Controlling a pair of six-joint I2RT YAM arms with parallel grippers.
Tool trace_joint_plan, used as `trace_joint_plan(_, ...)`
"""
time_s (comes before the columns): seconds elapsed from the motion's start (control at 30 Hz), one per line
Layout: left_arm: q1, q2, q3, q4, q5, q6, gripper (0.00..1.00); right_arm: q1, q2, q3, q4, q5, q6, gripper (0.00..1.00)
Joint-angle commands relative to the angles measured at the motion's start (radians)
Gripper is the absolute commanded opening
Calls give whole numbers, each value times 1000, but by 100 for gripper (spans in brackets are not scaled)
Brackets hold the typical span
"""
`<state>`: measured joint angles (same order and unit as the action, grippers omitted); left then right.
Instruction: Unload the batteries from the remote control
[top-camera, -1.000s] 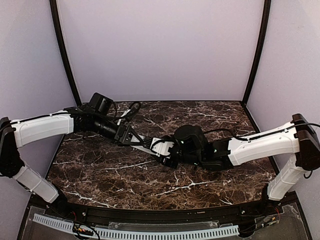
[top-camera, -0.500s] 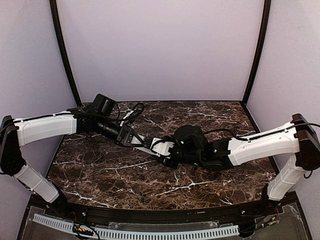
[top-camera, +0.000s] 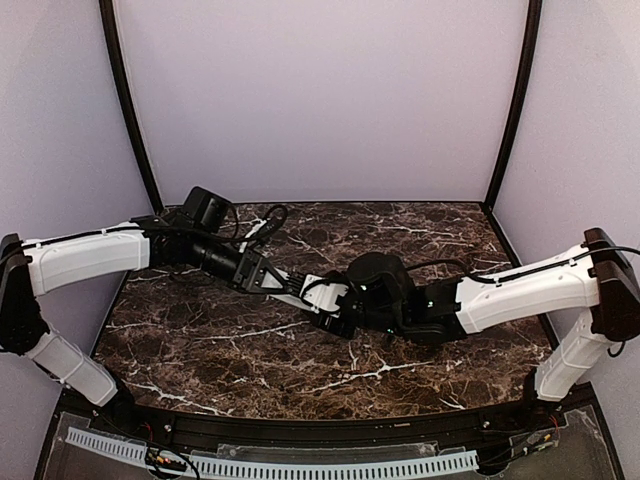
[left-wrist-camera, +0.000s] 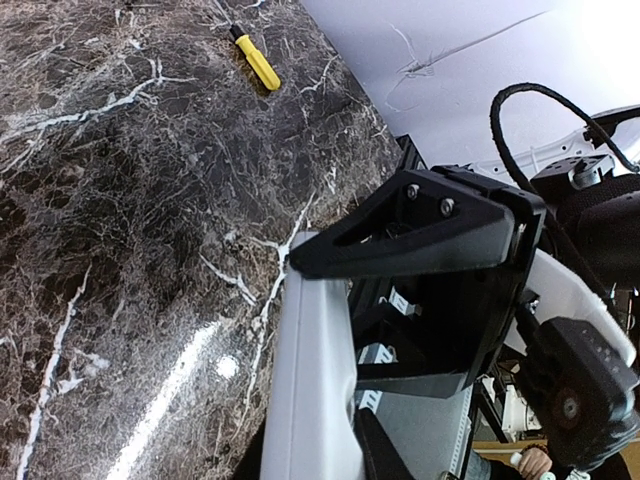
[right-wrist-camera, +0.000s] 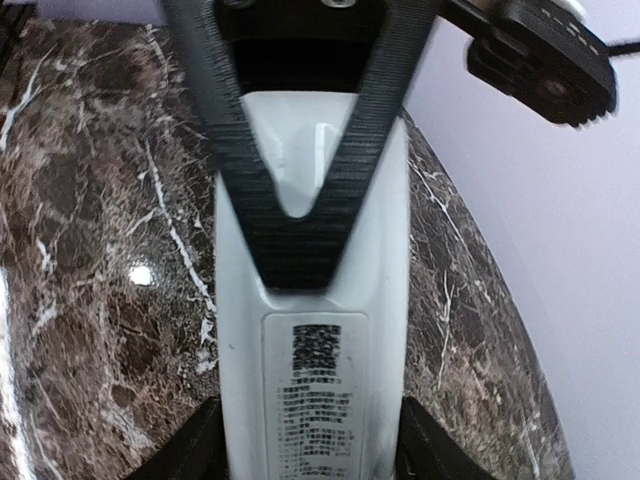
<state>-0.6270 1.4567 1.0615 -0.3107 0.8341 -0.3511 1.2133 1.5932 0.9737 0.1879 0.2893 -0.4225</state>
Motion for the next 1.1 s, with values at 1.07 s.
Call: trace_joint_plan(1.07, 24, -44, 257, 19, -624, 332, 0, -276, -239, 78, 103, -273, 653, 99)
